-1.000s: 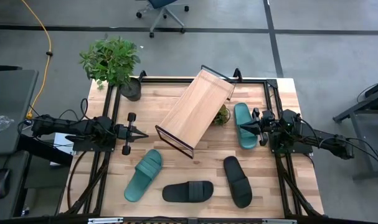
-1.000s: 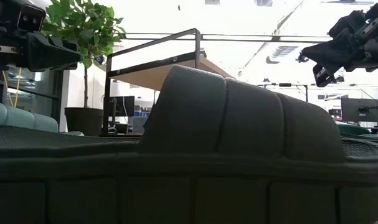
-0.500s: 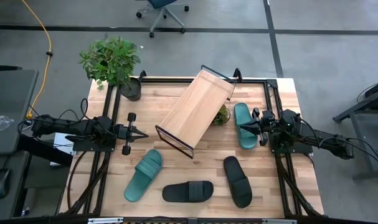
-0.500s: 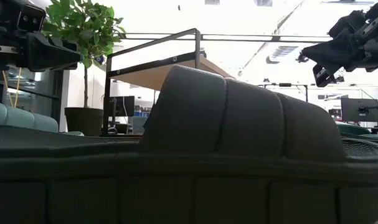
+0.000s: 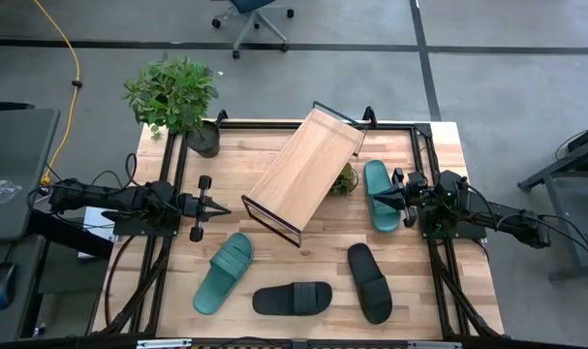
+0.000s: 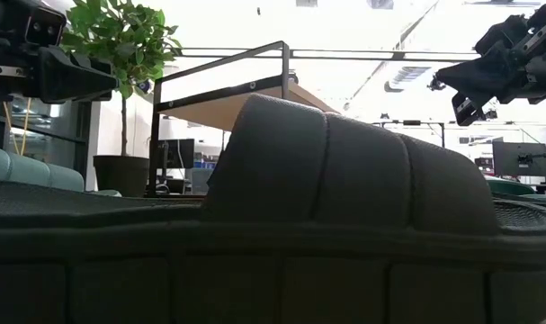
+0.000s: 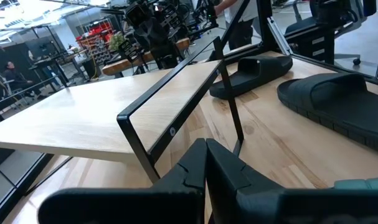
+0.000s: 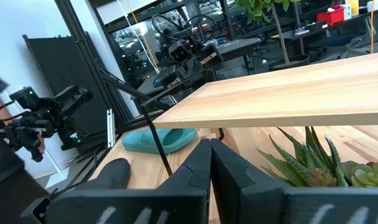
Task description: Pick and place slides into the shelf
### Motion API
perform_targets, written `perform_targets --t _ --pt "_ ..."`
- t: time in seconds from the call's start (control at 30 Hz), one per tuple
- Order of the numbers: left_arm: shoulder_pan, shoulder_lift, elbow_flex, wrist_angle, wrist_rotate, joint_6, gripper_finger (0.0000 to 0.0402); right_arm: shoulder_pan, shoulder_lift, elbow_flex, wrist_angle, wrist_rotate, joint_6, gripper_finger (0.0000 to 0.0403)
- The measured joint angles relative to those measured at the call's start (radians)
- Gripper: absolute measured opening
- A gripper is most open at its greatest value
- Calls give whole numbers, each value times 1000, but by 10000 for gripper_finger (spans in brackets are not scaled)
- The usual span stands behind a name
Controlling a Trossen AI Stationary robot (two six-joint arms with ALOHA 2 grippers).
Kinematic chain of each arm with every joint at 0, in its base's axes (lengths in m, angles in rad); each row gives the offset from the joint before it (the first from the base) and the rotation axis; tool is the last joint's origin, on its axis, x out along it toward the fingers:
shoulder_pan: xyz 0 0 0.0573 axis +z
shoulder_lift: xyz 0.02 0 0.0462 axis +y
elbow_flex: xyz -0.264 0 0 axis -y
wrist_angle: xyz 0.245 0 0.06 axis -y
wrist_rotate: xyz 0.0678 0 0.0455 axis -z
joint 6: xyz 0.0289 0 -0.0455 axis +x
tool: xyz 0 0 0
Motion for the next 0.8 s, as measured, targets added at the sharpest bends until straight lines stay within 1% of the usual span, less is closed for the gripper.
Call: perform_targets --t 0.17,0.3,0.43,0.6,0.7,0.8 --pt "0 0 0 0 0 -104 1 0 0 0 0 0 0 0" --pt "0 0 0 0 0 -225 1 0 0 0 0 0 0 0" --pt "0 0 0 0 1 -408 1 0 0 0 0 14 0 0" --pt "0 0 0 0 1 -658 1 0 0 -1 -1 106 5 0" --pt "0 0 0 0 1 -828 1 0 0 -1 0 138 107 0" --pt "0 0 0 0 1 -998 1 0 0 -1 15 150 314 0"
